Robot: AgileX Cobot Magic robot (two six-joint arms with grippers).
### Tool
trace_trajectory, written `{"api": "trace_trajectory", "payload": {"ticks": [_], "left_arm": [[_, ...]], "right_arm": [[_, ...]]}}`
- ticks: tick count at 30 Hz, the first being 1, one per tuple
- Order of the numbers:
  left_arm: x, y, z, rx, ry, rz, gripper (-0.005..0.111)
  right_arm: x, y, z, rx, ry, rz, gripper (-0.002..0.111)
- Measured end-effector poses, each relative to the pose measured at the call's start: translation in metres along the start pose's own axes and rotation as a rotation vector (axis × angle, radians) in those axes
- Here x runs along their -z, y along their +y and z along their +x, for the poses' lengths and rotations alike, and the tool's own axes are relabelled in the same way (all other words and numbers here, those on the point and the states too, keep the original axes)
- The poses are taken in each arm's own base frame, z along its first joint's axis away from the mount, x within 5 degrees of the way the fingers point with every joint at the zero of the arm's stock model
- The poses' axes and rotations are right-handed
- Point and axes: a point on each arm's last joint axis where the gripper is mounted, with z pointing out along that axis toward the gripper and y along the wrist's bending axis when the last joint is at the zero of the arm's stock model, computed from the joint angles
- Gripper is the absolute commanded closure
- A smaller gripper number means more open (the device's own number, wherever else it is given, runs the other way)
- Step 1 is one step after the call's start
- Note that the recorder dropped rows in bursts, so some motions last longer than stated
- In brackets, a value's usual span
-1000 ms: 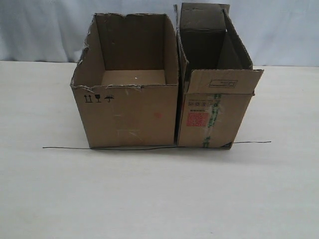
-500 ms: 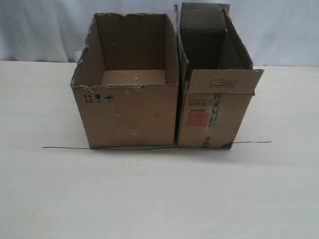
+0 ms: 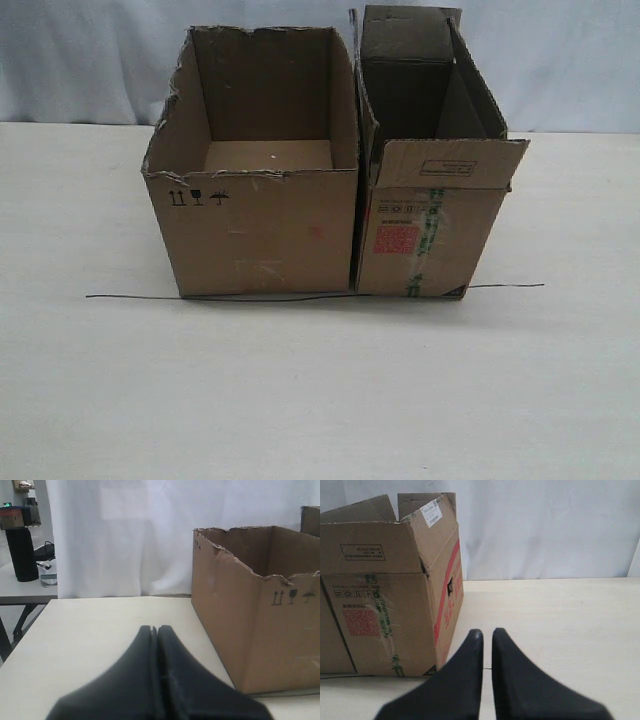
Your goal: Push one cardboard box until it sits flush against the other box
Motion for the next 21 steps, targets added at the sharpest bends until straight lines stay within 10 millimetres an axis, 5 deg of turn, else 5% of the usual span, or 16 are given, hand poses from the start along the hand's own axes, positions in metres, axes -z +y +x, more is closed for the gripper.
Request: {"api": "trace_trajectory", "payload": {"ticks": [21], "left_arm": [[0.0000, 0.0020, 0.0001, 0.004, 0.001, -0.035, 0.107]], "right_arm": [[0.0000, 0.0000, 0.0000, 0.000, 0.000, 0.000, 0.103]]}}
